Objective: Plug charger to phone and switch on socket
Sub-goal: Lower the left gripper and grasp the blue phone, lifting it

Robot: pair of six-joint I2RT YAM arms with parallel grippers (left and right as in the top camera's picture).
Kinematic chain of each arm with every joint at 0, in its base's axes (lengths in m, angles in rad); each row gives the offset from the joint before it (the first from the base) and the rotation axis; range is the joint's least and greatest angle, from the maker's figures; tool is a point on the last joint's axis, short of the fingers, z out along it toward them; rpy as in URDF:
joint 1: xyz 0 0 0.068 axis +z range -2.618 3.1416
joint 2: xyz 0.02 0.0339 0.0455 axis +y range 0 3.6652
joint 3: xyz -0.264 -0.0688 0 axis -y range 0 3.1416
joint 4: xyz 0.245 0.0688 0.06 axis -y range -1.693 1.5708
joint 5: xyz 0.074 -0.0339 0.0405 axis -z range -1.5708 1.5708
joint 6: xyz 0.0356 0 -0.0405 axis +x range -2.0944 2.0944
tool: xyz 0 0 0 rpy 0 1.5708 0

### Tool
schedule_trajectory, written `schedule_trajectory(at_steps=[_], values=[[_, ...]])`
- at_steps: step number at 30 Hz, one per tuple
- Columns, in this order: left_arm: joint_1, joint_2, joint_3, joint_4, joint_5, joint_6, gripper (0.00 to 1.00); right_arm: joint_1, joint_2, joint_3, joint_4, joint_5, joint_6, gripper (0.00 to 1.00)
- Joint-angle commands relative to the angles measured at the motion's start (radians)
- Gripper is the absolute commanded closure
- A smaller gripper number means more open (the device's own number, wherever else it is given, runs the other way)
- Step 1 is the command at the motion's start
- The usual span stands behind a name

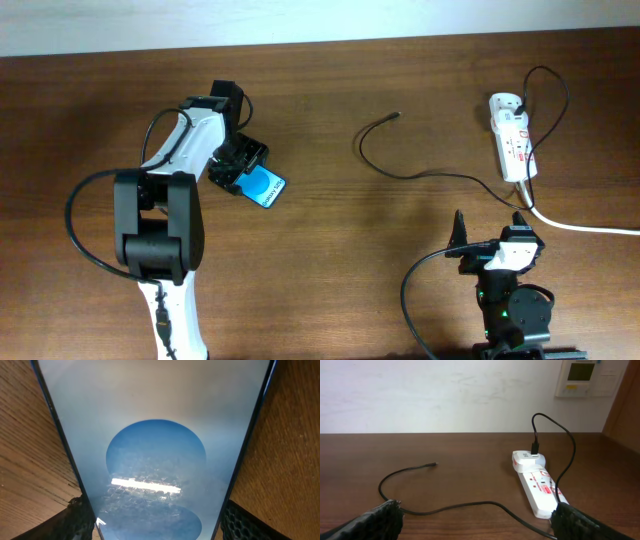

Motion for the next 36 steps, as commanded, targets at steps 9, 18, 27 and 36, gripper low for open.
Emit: schedule_trajectory(at_steps=[9,18,27,36], values=[[0.01,0.05,0.093,-0.096,0.114,0.193,0.51,0.003,-0.008,-0.005,-0.008,-0.002,-0.003,0.02],[0.012,0.05,0.166,-0.255,0.166,0.311,0.51,0.003,-0.008,-0.005,-0.008,-0.002,-0.003,0.02],[0.012,0.05,0.166,-0.277,0.219,0.347,0.52,0.003,-0.008,-0.005,-0.008,-0.002,-0.003,0.02],[0.012,0.05,0.216,-0.402,0.245,0.39,0.53,0.003,-0.008,-0.005,-0.008,-0.002,-0.003,0.02]])
